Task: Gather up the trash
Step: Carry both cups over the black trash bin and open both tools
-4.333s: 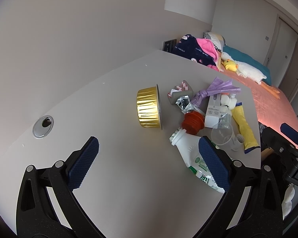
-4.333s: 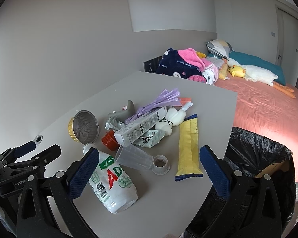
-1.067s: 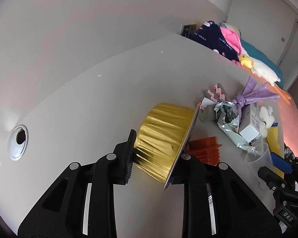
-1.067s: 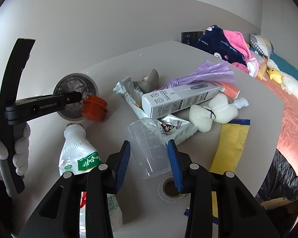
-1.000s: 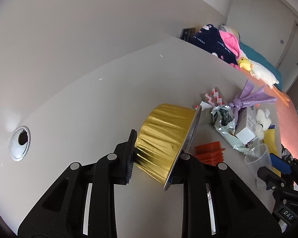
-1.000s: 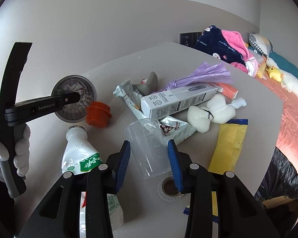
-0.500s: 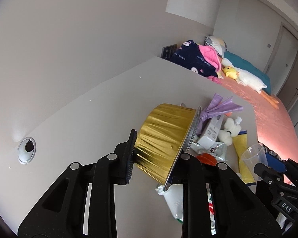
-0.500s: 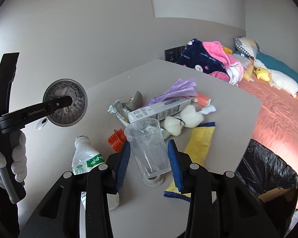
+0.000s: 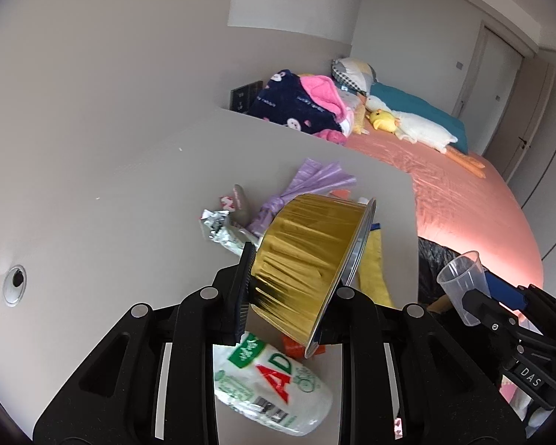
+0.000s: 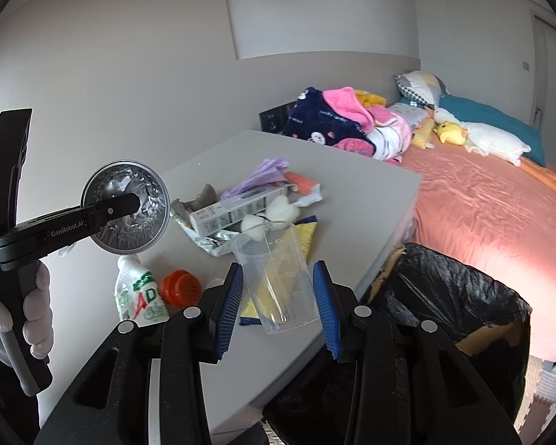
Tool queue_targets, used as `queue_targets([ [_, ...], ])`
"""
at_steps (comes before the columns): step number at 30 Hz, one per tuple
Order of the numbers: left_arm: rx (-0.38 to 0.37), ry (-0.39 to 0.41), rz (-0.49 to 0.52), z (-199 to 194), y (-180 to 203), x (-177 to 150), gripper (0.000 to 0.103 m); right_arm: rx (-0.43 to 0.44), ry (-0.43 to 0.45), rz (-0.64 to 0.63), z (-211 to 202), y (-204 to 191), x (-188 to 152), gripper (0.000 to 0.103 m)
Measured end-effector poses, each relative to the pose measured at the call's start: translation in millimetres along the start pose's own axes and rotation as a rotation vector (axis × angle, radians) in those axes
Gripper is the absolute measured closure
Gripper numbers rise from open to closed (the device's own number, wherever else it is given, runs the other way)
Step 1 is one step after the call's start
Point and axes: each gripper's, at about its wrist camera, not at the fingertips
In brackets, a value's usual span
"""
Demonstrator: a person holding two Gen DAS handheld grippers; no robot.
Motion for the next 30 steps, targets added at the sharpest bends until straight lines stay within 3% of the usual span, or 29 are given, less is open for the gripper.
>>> queue_targets([
  [21, -0.254, -0.079, 0.189, 26, 152, -17, 0.079, -0.214, 0.068, 0.171, -82, 113, -23, 0.062],
  [30, -0.336, -0.141, 0.248, 40, 197, -31, 0.078, -0.297, 0.080, 0.233, -101, 150, -30, 0.062],
])
Point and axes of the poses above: each gripper's, at about its wrist camera, not at the fingertips, and z roughly the way its jaws point, y to its right, x to its top, and after that the axes turned 8 degrees about y, right-handed
